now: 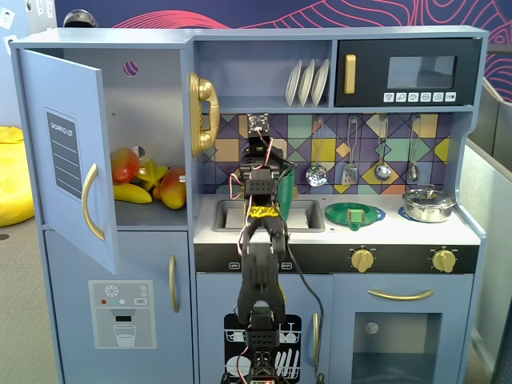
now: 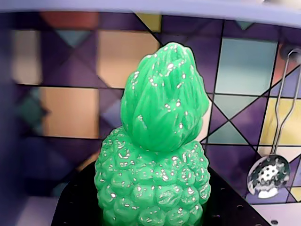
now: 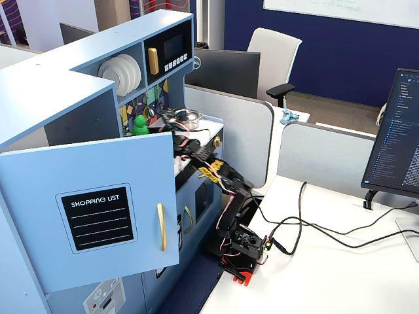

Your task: Pick up the green pineapple from the left cabinet and place it in the green recipient

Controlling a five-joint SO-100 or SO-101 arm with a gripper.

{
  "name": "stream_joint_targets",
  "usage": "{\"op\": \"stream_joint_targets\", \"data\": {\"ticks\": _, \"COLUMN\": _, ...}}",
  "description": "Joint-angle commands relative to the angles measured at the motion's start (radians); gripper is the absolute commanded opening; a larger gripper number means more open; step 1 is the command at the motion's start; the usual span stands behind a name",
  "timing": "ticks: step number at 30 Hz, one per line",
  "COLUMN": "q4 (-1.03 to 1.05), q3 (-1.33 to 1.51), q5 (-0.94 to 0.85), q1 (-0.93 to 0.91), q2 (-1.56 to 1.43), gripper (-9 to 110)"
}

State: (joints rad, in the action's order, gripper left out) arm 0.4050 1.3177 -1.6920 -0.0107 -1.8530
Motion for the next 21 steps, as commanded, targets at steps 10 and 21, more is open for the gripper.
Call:
{"op": "stream_joint_targets", "data": {"ticks": 10, "q4": -0.081, "q3": -0.236, "q5": 0.161, "q1": -0.04, "q2": 0.227, "gripper": 36}}
{"op": "stream_joint_targets", "data": {"ticks": 21, "q4": 0.296, "q3": 0.193, "q5": -0.038, "q1": -0.029, "q2": -0.38, "gripper": 3}}
